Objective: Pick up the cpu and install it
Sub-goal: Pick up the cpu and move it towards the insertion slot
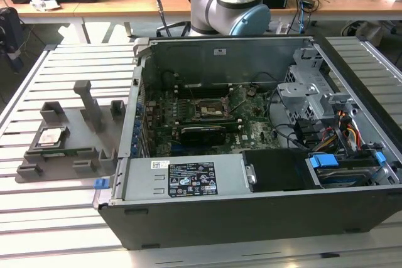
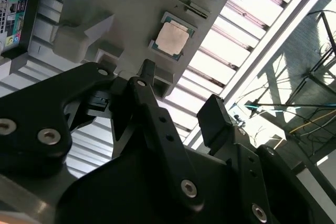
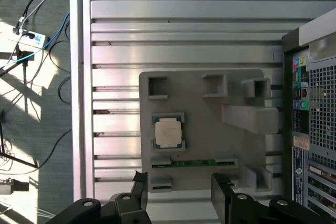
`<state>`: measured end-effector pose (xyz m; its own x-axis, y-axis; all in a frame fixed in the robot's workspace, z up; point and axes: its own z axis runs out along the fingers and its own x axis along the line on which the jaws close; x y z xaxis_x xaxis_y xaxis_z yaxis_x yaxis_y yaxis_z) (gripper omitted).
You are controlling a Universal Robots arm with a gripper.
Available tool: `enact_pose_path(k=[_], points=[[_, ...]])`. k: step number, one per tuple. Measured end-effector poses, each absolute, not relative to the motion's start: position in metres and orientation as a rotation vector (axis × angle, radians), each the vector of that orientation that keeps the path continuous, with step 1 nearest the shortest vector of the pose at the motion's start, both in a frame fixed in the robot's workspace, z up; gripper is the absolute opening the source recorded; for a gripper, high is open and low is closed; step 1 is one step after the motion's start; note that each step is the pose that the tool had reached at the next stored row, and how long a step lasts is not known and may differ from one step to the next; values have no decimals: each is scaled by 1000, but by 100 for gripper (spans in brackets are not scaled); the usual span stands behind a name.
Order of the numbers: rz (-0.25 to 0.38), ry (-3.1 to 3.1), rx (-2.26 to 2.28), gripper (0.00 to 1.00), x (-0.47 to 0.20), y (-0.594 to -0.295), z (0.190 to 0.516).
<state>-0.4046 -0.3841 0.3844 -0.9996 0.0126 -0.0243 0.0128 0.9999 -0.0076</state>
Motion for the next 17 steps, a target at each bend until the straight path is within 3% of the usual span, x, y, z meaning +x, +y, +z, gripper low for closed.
enact_pose_path(k=[17], points=[[-12,3117,20,60,-405,-384,377]])
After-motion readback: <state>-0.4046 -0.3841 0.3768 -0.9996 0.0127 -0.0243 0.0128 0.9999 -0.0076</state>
